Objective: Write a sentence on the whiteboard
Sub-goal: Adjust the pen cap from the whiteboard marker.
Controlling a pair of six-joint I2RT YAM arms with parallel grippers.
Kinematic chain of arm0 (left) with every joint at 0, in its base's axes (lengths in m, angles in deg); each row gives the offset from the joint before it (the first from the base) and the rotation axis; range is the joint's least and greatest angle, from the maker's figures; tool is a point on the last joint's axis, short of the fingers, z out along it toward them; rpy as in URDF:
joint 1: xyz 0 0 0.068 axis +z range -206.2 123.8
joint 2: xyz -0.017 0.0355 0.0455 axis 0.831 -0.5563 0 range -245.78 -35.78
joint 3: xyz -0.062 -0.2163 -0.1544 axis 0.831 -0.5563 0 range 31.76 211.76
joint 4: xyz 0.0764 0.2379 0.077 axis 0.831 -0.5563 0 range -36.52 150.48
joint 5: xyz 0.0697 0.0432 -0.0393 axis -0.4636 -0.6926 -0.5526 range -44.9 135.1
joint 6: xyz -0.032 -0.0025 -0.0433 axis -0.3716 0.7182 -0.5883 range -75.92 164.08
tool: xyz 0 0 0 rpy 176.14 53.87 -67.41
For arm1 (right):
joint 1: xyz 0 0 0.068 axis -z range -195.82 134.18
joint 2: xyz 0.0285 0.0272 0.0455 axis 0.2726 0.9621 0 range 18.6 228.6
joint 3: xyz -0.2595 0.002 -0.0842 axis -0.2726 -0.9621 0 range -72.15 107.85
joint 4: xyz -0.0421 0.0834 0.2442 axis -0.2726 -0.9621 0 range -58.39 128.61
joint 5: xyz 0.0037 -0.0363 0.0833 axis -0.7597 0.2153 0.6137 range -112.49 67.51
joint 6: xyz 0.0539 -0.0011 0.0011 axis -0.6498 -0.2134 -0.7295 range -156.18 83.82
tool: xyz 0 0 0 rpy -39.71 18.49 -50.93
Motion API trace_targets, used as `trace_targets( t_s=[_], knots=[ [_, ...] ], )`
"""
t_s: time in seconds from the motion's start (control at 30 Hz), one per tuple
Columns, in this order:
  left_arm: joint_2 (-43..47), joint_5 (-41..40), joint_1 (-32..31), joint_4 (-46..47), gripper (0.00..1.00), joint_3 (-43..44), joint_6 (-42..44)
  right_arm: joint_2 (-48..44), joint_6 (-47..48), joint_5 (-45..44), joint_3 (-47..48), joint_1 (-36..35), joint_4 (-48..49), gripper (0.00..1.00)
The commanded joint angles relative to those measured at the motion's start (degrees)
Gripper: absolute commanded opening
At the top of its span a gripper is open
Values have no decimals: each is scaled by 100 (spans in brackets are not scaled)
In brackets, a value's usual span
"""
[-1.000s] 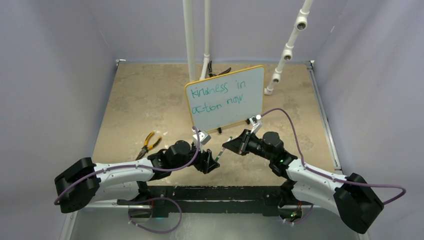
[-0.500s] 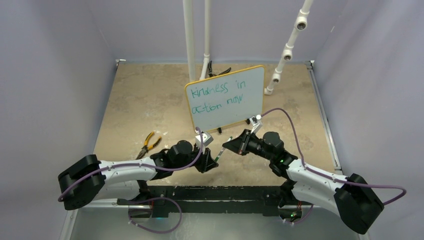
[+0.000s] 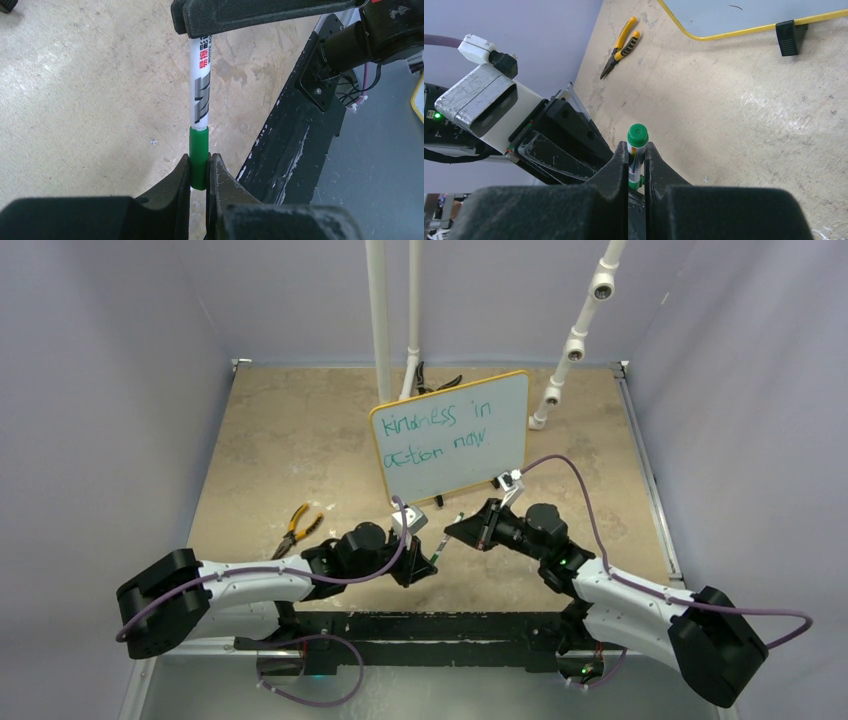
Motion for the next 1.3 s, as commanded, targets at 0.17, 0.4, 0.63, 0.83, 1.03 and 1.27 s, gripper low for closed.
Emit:
trace_targets(
  t_s=[0.17,0.4,0.63,0.83,1.03,1.27],
  knots=[
    [208,-345,-27,599,0,117,-5,326,368,178,-55,-447,-23,0],
    [368,-559,-27,640,0,58,-2,380,360,138,-97,-627,-147,0],
    [419,-597,-27,650,0,100,29,553,368,191,-128,-739,-176,0],
    [480,-666,-18,624,0,144,76,543,412,241,-162,-783,-307,0],
    [426,-667,-9,655,0,236,102,554,498,289,-166,-835,-436,0],
    [435,-555,136,724,0,287,108,628,562,363,-177,-885,-509,0]
  ],
)
